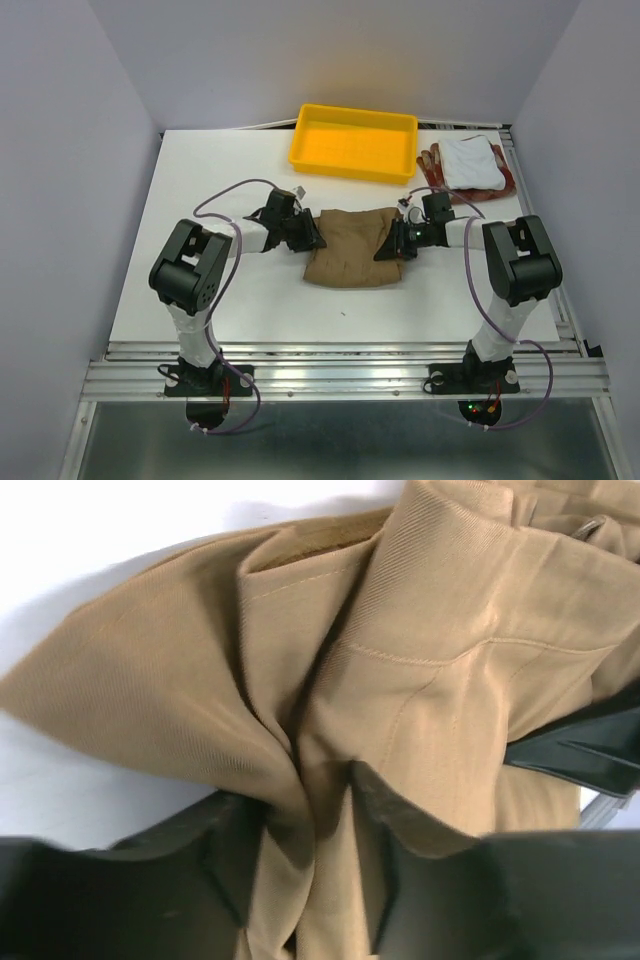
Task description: Fold and stack the skirts
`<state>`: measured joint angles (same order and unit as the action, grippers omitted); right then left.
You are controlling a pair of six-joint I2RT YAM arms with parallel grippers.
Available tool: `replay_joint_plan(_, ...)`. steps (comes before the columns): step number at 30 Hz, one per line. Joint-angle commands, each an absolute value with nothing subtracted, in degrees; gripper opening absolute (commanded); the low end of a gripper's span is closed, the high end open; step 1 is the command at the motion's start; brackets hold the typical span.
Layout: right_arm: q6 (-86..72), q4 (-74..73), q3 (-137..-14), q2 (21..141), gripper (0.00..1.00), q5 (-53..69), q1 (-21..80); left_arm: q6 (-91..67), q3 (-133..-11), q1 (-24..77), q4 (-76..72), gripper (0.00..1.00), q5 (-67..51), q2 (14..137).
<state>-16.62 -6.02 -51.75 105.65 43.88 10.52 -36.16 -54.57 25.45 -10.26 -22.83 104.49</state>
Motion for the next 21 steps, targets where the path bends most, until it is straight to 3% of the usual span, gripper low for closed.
replay_joint_plan(1, -11.35, -10.28, -52.73, 104.69, 0.01, 29.19, 10.11, -32.43, -56.59, 29.43, -4.39, 0.30, -18.63, 107.31)
replay_joint_plan(3, -10.38, -10.98, -53.61, 103.98, 0.01, 27.61, 10.11, -31.74, -58.00, 30.58, -3.96, 0.19, -19.24, 107.84)
replay_joint_plan(5, -8.45, -12.21, -54.14, 102.40, 0.01, 25.41, 10.11, -30.77, -61.77, 31.99, -2.91, 0.02, -19.69, 108.37)
replay_joint_plan(6, -7.74, -12.65, -54.75, 101.70, 0.01, 23.49, 10.11, -29.63, -64.40, 32.51, -1.86, 0.00, -19.51, 108.28)
replay_joint_plan(21, 2.63, -15.91, -62.65, 86.05, 0.01, 12.75, 5.28, -21.27, -92.45, 38.58, 2.90, 0.00, -20.22, 111.27)
